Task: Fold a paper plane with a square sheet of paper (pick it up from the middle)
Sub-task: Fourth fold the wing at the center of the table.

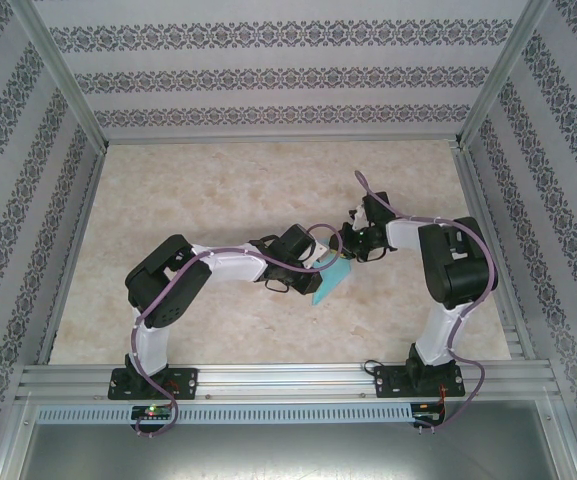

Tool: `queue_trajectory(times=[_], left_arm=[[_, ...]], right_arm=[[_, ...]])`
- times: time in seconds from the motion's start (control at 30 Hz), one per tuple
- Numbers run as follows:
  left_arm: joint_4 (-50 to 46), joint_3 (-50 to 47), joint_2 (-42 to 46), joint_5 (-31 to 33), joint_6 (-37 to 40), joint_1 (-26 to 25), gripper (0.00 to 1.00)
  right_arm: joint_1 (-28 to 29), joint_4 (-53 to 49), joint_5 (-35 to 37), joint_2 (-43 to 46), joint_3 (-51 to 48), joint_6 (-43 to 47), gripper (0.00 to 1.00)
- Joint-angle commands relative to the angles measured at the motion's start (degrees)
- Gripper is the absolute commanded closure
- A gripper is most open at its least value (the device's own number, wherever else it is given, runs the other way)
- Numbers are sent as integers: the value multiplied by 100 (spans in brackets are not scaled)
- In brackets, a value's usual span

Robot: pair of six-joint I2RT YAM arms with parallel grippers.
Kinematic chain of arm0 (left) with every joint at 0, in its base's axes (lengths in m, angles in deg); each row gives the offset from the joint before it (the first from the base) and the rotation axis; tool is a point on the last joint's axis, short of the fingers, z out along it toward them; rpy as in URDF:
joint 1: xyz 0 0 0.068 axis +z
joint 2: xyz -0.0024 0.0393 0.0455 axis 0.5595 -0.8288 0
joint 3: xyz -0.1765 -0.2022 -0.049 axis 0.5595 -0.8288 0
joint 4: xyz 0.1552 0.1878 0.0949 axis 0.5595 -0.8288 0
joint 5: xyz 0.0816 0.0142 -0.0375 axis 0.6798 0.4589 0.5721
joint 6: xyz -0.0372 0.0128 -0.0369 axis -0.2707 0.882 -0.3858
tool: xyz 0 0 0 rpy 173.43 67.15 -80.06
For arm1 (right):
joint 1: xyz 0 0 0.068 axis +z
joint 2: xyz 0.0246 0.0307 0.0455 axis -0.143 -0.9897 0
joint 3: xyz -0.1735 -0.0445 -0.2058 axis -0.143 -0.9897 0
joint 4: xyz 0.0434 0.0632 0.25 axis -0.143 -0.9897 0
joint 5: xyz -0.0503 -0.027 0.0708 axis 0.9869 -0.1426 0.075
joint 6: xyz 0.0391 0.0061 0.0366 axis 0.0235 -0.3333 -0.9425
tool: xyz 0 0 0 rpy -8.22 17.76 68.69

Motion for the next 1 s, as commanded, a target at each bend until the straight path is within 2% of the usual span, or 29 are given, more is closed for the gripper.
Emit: queue_trajectory(times=[0.0,0.5,0.67,0.83,0.97], left_arm=[[-816,-327,-310,463,208,-76,80],[-848,-293,-384,335,166,-78,80],[-785,-257,-451,212,86,-70,80],[-785,-236,-480,178,35,-61,80],[-792,-195,-494,144,37,-53,81]], right_arm=[[-229,-134,659,-225,215,312,88],[-672,-237,483,-531,804,413,88],[-673,-425,321,-152,781,518,88],[-612,-385,162,695,142,458,88],[-354,-75,-270,1198,-495,108,87]])
